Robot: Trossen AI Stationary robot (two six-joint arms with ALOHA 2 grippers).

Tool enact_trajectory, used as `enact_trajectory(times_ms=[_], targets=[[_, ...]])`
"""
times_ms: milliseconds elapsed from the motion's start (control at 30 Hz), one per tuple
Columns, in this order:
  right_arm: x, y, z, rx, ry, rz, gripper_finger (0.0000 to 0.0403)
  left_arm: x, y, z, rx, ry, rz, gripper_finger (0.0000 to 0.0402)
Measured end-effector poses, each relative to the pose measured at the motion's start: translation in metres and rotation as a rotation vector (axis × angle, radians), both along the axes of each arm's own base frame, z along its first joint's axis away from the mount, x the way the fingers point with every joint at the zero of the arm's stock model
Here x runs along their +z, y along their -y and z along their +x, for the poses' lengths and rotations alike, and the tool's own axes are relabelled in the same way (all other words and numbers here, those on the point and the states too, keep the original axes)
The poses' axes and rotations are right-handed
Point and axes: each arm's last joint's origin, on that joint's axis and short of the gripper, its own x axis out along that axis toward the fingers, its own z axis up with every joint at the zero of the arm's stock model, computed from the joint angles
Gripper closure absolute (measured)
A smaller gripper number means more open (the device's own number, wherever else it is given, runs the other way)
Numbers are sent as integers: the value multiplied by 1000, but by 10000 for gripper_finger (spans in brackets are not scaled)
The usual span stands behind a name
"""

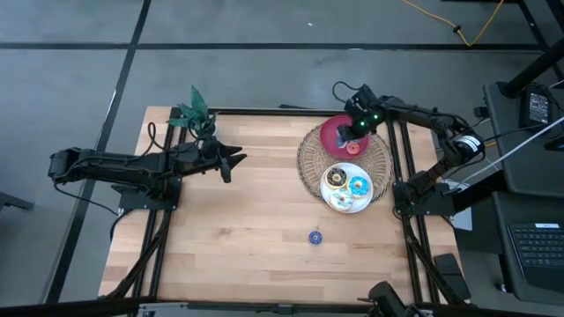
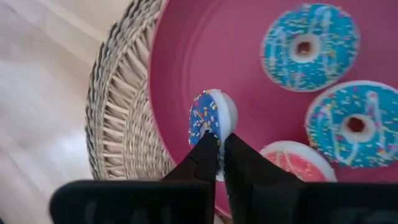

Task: Pick & Place donuts
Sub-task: Put the right small dark blue donut on the red plate

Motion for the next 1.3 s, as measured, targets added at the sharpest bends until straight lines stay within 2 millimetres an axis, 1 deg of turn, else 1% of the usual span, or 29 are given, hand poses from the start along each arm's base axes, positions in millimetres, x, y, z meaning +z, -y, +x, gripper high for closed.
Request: enact_trajectory(times_ms=[133, 433, 600, 733, 967, 1067, 1167, 1300], targets=[[-2, -3, 5, 24, -15, -17, 384, 0, 0, 0, 0, 1, -2, 239], [-18, -4, 14, 55, -47, 29, 383, 0, 0, 0, -13, 5, -13, 243], [-19, -3, 15, 54, -49, 21, 373, 0, 1, 1, -39, 7, -21, 244], [-20, -5, 13, 50, -80, 29, 347, 0, 1, 1, -42, 6, -21, 248], [-20, -4, 13, 52, -87, 24, 269, 0, 1, 1, -42, 6, -21, 247], [-15, -1, 15, 65, -98, -18, 241, 0, 1, 1, -42, 6, -20, 249], [-5, 4, 19, 64, -79, -53, 223, 0, 1, 1, -42, 6, -20, 251], [1, 7, 22, 79, -64, -77, 215, 0, 1, 1, -45, 6, -21, 251]])
